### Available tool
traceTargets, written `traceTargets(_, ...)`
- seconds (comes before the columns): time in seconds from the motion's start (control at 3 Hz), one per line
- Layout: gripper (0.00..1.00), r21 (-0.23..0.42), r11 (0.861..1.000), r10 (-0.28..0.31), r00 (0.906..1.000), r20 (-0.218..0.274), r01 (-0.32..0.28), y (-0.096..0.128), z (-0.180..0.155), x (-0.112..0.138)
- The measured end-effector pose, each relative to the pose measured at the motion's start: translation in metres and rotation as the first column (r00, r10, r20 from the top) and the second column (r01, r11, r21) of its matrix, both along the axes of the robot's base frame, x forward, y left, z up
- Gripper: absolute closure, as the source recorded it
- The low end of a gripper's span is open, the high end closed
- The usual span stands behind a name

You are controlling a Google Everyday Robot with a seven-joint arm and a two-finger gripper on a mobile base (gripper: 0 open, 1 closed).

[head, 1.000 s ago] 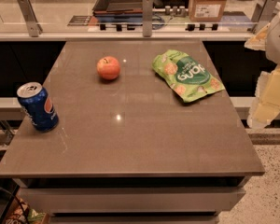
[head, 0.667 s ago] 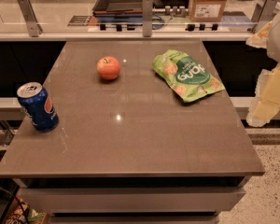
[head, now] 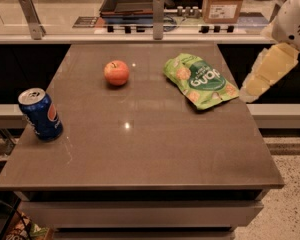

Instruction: Move green rice chip bag near pepsi can

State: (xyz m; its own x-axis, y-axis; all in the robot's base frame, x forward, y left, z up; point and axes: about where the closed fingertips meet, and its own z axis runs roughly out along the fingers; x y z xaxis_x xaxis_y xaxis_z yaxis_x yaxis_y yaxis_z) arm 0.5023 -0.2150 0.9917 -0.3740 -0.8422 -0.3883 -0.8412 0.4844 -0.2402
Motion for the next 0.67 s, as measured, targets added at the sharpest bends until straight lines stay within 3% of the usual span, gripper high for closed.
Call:
traceTargets(0.33, 0.0, 0.133, 0.983, -0.125, 0.9911, -0.046, 0.13, 0.005, -0.008, 0.04)
traceTargets(0.67, 0.0, 0.181, 0.944, -0.258, 0.9592, -0.115, 0.276, 0.013, -0.021, 0.075)
